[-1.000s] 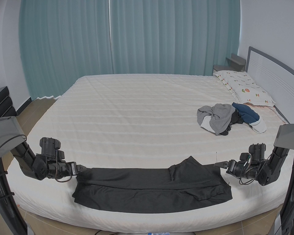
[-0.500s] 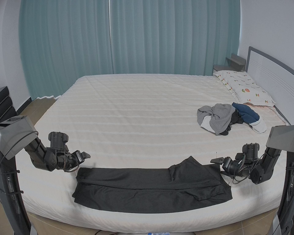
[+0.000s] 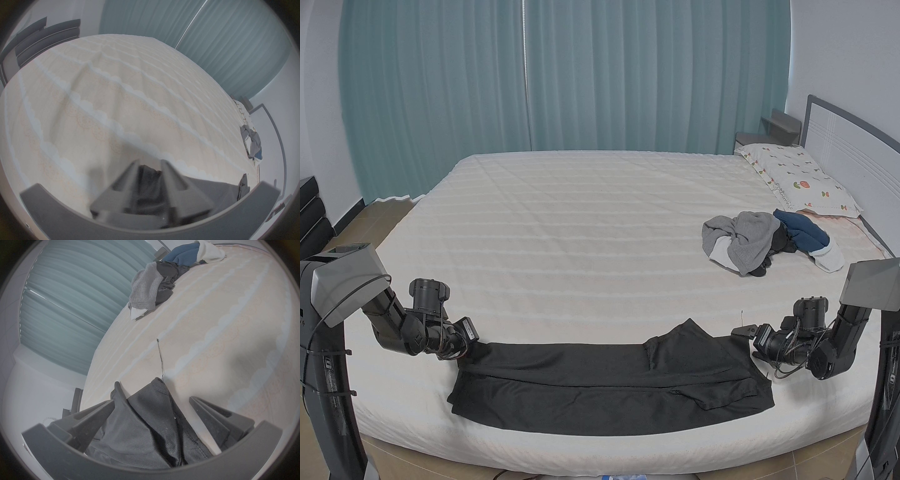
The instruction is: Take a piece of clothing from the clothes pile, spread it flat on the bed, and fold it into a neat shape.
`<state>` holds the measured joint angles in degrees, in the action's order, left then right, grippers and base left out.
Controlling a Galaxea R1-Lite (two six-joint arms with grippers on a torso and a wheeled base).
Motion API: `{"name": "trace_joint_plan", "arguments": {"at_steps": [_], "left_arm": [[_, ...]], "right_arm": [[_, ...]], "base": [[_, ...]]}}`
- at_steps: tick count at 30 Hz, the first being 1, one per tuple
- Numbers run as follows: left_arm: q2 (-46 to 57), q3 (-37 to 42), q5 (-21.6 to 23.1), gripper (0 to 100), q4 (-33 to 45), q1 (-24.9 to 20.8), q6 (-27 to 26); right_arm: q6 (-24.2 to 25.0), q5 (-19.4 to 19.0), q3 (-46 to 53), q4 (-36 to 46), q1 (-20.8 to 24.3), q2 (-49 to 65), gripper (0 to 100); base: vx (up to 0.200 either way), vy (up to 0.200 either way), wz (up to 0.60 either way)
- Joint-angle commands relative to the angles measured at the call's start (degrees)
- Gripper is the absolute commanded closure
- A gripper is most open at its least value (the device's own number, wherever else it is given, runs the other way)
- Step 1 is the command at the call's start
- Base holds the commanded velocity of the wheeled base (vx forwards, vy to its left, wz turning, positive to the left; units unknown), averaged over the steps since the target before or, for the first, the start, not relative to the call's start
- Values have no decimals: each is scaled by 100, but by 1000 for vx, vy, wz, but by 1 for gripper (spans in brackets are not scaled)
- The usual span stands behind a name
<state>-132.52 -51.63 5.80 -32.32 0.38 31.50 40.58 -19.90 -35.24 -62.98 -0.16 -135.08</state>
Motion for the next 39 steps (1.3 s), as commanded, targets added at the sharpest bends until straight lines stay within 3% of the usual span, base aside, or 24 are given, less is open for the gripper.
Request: {"name": "trace_joint_plan", "arguments": {"at_steps": [1,11,27,28,39], "left_arm": [[-2,-32,-53,100,-3,24,155],[183,-40,-369,100,-11,138,172],[104,-76,-369,100,-55,164,172],[104,-76,-369,100,-55,164,172],[95,-84,-369,100,-38,164,163]], "right_arm": [[46,73,-18,5,16,-36,0],[117,320,-281,5,77,-211,0],[240,346,-589,22,209,-378,0],[240,364,-589,13,218,-396,100],[248,548,-747,-154,174,-413,100]], "base": [[0,0,0],[0,0,0],[0,0,0],[0,0,0],[0,0,0]]}}
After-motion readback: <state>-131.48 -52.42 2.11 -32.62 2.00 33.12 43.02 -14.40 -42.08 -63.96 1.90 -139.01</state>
